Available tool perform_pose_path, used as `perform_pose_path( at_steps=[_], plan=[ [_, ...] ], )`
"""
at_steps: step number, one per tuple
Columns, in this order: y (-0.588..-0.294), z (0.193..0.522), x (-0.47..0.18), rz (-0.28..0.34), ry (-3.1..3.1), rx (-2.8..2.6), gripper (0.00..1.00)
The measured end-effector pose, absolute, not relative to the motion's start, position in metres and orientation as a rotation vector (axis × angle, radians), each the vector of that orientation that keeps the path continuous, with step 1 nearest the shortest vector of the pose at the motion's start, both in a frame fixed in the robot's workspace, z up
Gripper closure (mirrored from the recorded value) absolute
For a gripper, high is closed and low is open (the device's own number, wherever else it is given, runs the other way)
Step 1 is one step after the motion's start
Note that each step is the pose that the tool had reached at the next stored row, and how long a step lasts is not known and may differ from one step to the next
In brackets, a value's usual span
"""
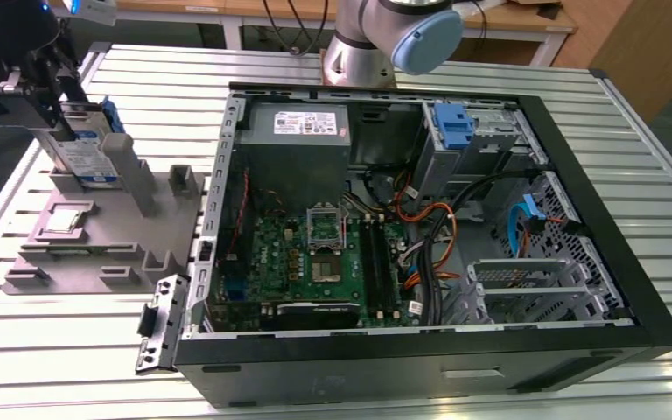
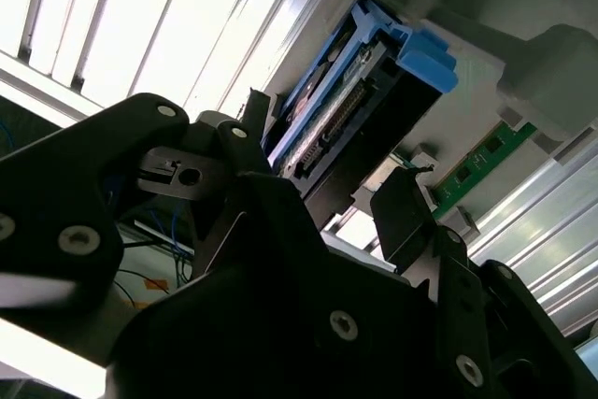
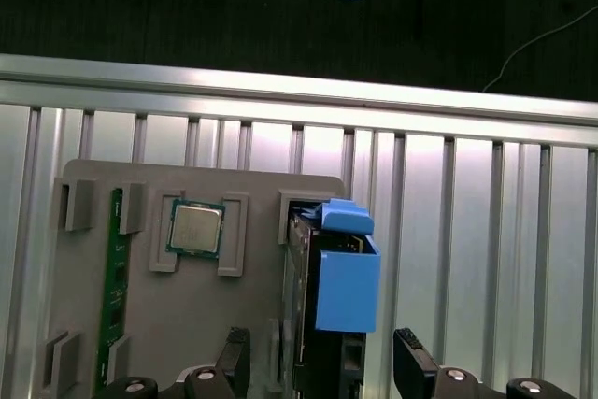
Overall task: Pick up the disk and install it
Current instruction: 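Pick up the disk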
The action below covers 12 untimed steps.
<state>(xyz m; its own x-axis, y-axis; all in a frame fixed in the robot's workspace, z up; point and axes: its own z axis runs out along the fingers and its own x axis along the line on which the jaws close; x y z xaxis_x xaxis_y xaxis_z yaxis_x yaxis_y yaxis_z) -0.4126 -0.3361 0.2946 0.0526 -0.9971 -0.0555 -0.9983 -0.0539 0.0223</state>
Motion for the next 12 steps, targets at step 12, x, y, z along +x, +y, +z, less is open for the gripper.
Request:
perform_pose_path(
  at_steps=[12],
  plan=[
    [-0.3361, 0.2945, -0.4126, 0.087, 2.145, -2.263, 0.49]
  ],
)
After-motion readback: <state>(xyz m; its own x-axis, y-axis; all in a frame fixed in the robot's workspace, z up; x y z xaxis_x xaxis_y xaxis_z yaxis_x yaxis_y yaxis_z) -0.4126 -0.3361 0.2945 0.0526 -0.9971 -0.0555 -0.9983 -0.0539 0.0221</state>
